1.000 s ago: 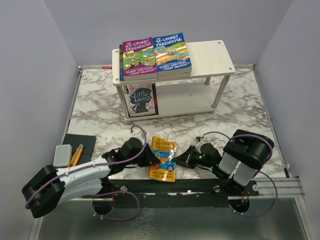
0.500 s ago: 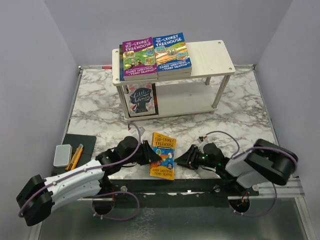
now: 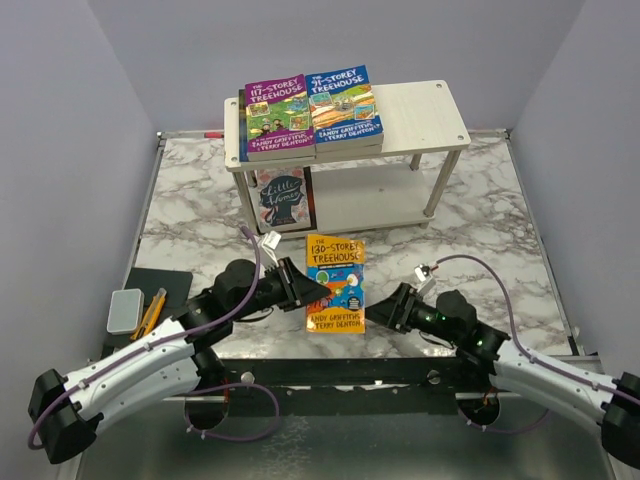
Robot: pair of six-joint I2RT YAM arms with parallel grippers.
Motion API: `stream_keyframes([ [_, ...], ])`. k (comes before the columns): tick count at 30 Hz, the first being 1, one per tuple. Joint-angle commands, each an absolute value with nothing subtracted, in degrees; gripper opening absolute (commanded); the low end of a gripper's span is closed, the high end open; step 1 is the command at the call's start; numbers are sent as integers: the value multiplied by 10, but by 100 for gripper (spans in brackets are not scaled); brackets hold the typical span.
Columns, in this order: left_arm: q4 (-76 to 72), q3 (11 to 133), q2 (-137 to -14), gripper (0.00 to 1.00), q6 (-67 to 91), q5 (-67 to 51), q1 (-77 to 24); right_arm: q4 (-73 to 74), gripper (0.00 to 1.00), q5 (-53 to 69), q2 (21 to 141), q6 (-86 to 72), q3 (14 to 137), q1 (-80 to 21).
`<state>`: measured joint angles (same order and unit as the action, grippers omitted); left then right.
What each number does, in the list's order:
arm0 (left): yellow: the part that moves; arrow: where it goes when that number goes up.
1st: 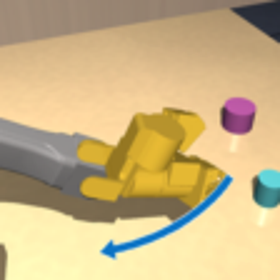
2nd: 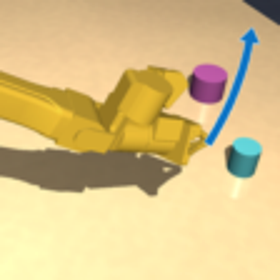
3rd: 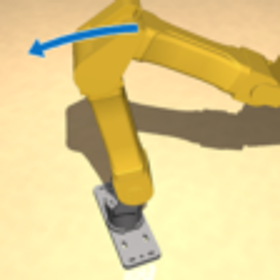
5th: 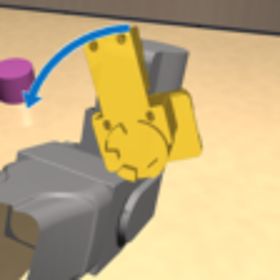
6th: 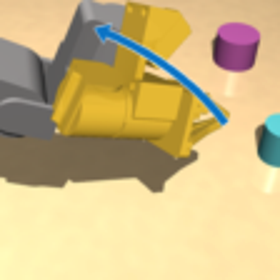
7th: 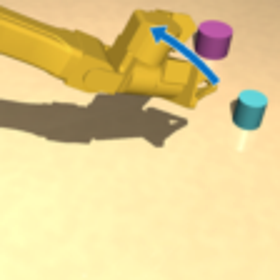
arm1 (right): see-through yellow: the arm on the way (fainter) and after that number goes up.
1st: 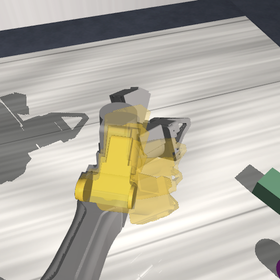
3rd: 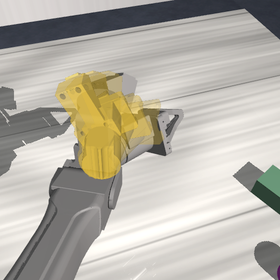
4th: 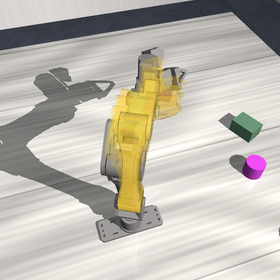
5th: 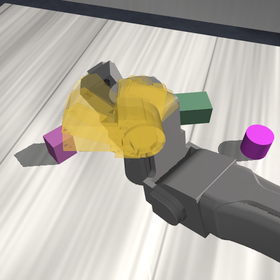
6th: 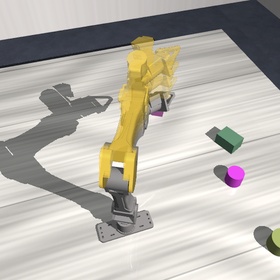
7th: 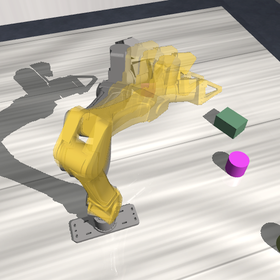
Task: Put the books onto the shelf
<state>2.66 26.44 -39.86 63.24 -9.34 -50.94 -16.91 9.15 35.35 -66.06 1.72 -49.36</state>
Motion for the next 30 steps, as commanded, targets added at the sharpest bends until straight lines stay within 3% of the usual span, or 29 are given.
stream_keyframes([
  [1, -13, 303, -376, 0, 639, -83, -504, -48, 78, 59, 258, -644, 43, -494],
  [5, -19, 318, -357, 0, 643, -81, -504, -14, 79, 44, 173, -639, 67, -494],
  [10, -31, 327, -347, 0, 657, -93, -504, -36, 89, 58, 129, -618, 103, -494],
  [18, -98, 336, -369, 0, 683, -137, -504, -133, 93, 153, 273, -580, 173, -495],
  [23, -127, 342, -372, 0, 696, -149, -503, -183, 93, 178, 318, -585, 179, -495],
  [30, -138, 356, -365, 0, 690, -133, -503, -266, 81, 222, 334, -625, 161, -496],
])
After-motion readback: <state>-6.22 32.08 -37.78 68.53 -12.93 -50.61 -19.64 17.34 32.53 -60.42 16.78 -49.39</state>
